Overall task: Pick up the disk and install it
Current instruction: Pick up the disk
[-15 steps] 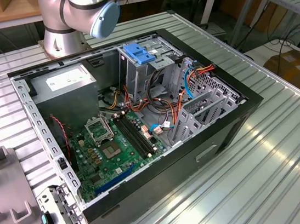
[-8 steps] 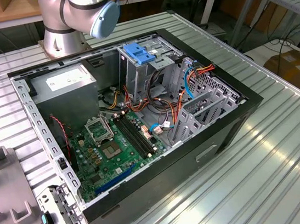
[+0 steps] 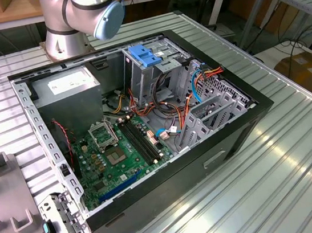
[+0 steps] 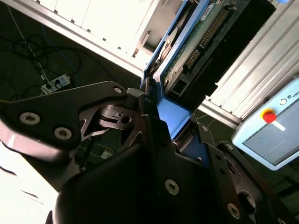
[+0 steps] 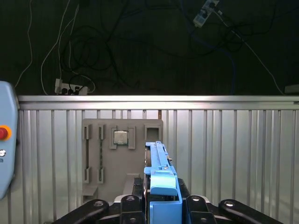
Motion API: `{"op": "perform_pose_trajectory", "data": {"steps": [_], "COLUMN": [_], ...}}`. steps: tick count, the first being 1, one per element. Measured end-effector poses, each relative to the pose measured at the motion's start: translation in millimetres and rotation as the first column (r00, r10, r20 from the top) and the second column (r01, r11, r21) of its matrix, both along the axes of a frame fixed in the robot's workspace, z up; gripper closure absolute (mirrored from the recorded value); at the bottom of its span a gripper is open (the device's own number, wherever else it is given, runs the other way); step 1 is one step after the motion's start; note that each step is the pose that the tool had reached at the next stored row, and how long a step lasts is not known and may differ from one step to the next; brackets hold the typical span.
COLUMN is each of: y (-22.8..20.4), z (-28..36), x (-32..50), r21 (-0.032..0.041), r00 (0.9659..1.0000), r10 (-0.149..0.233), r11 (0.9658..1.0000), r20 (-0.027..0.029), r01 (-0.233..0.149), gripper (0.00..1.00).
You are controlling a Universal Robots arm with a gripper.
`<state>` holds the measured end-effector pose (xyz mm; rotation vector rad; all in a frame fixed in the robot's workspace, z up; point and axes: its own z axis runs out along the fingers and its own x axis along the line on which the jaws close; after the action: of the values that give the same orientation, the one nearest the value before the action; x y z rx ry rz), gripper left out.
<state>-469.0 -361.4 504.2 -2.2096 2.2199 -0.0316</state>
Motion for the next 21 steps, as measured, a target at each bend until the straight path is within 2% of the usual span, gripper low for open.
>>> {"op": "perform_pose_trajectory", "data": {"steps": [21], "y": [0.0], "z": [0.0], "x": [17.7], "r21": [0.0000], "r00": [1.0000], "r10": [0.000], "r11": [1.0000], "r20": [0.0000], "r01": [0.000], "gripper": [0.63]}}
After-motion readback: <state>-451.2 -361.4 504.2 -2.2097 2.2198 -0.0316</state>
